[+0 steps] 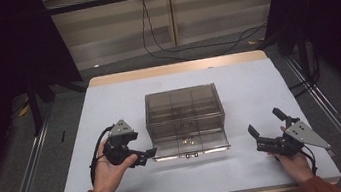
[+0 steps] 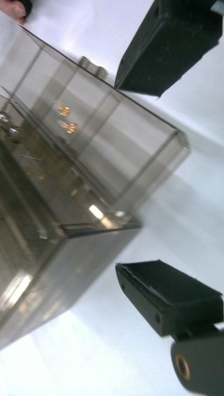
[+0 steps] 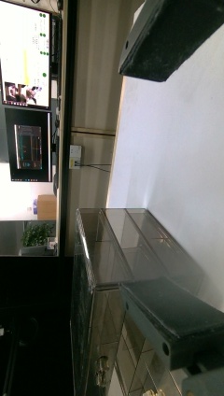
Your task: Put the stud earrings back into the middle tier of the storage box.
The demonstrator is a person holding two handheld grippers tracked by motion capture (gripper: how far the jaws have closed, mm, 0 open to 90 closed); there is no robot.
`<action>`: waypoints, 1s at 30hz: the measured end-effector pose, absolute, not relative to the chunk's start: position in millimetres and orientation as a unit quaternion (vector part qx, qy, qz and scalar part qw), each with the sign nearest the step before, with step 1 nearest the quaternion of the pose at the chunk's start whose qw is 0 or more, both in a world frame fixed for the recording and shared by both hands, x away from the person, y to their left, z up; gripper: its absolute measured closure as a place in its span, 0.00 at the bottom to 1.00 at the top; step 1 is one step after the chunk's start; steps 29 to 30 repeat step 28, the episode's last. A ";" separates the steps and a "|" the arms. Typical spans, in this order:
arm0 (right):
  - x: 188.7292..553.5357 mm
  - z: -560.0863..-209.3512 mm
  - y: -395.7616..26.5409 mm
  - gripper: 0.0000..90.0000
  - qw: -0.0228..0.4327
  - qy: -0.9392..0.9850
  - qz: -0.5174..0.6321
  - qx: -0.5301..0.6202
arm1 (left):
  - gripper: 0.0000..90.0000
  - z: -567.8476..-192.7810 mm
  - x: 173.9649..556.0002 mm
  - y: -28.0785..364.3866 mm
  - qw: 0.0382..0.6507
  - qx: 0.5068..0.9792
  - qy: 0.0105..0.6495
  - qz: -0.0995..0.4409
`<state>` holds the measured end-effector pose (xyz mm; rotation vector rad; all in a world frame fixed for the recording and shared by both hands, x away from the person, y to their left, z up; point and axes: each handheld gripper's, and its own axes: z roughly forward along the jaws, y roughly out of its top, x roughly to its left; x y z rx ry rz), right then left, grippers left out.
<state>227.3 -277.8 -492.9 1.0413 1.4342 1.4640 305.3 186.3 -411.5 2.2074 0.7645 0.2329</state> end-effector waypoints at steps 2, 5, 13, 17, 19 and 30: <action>227.2 -492.9 -277.9 0.00 0.409 0.569 0.581 0.414 | 0.07 -416.2 303.3 191.4 0.388 0.864 0.309 0.089; 227.1 -492.9 -277.8 0.00 0.409 0.569 0.581 0.414 | 0.06 -422.2 299.8 199.6 0.396 0.854 0.324 0.090; 227.0 -492.9 -277.7 0.00 0.409 0.569 0.581 0.413 | 0.07 -435.9 285.9 221.7 0.397 0.837 0.361 0.111; 227.1 -492.9 -277.9 0.00 0.409 0.569 0.581 0.414 | 0.07 -443.0 275.8 229.0 0.395 0.836 0.358 0.126; 227.2 -492.9 -277.8 0.00 0.409 0.569 0.581 0.414 | 0.07 -446.1 272.8 234.1 0.406 0.828 0.364 0.128; 227.3 -492.9 -278.0 0.00 0.409 0.569 0.581 0.414 | 0.06 -450.9 265.4 246.5 0.432 0.800 0.390 0.144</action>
